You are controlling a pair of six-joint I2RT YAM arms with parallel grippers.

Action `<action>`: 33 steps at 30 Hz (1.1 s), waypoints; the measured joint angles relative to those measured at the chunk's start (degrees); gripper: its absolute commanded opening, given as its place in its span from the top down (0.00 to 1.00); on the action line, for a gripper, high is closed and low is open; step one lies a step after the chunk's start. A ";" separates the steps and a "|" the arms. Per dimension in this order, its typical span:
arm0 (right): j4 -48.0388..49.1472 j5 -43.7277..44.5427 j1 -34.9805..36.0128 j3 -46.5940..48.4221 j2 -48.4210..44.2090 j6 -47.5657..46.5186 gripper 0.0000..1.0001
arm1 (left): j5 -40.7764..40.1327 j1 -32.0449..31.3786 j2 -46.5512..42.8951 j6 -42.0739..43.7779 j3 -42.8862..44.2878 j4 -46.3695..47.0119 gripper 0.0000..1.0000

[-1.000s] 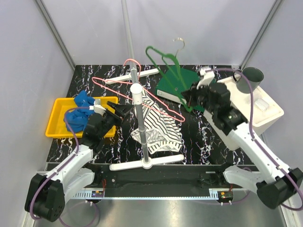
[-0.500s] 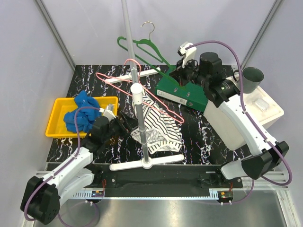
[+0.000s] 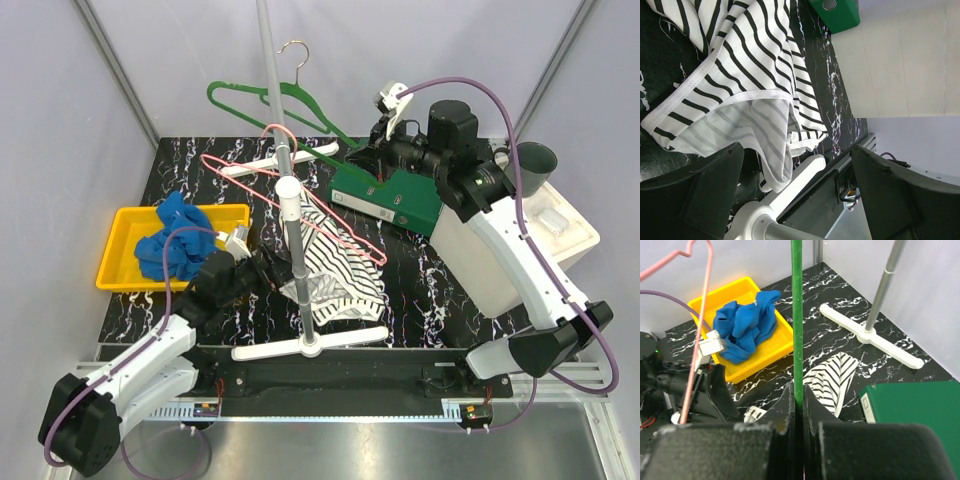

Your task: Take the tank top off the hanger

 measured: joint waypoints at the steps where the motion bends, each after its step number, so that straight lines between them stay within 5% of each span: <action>1: -0.02 -0.79 0.00 0.24 0.02 0.11 1.00 | -0.09 -0.31 0.00 0.09 0.00 0.02 0.07; 33: -1.31 -8.66 0.26 1.88 4.81 0.70 1.00 | -6.25 -5.46 2.14 1.51 0.02 -0.15 0.05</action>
